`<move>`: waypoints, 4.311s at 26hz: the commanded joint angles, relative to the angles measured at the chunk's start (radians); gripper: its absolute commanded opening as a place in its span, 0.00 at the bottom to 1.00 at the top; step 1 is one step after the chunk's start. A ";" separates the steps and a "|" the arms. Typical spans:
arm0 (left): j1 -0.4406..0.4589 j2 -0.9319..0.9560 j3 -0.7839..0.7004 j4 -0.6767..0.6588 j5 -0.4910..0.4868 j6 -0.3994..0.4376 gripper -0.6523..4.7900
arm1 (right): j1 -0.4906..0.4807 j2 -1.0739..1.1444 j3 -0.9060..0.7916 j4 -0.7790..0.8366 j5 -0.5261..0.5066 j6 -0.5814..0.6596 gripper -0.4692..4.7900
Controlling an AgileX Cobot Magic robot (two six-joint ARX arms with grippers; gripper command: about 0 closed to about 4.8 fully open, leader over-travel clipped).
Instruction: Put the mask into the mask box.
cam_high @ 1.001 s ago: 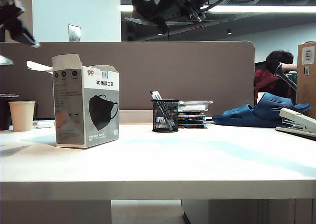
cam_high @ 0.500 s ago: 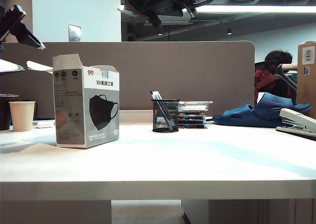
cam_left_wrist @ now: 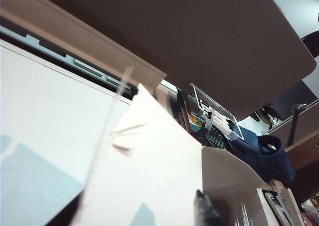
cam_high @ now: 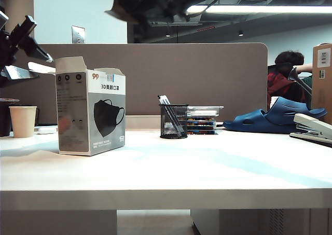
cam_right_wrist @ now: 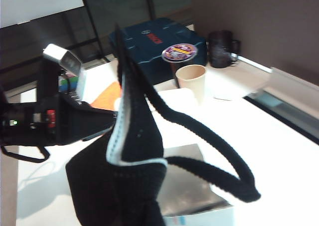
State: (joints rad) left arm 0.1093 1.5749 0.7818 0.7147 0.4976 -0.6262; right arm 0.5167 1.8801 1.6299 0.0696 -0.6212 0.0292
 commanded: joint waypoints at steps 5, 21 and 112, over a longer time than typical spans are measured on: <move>-0.010 0.020 0.015 0.036 0.013 0.022 0.21 | 0.052 0.070 0.006 0.158 0.002 0.001 0.07; -0.014 0.023 0.015 0.043 0.111 0.024 0.11 | 0.077 0.212 0.008 0.318 0.105 0.002 0.07; -0.014 0.023 0.015 0.042 0.206 0.053 0.42 | 0.105 0.104 0.018 0.058 0.250 -0.082 0.18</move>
State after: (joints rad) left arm 0.0959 1.6005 0.7937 0.7437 0.6922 -0.5762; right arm 0.6155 1.9926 1.6413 0.0929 -0.3828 -0.0536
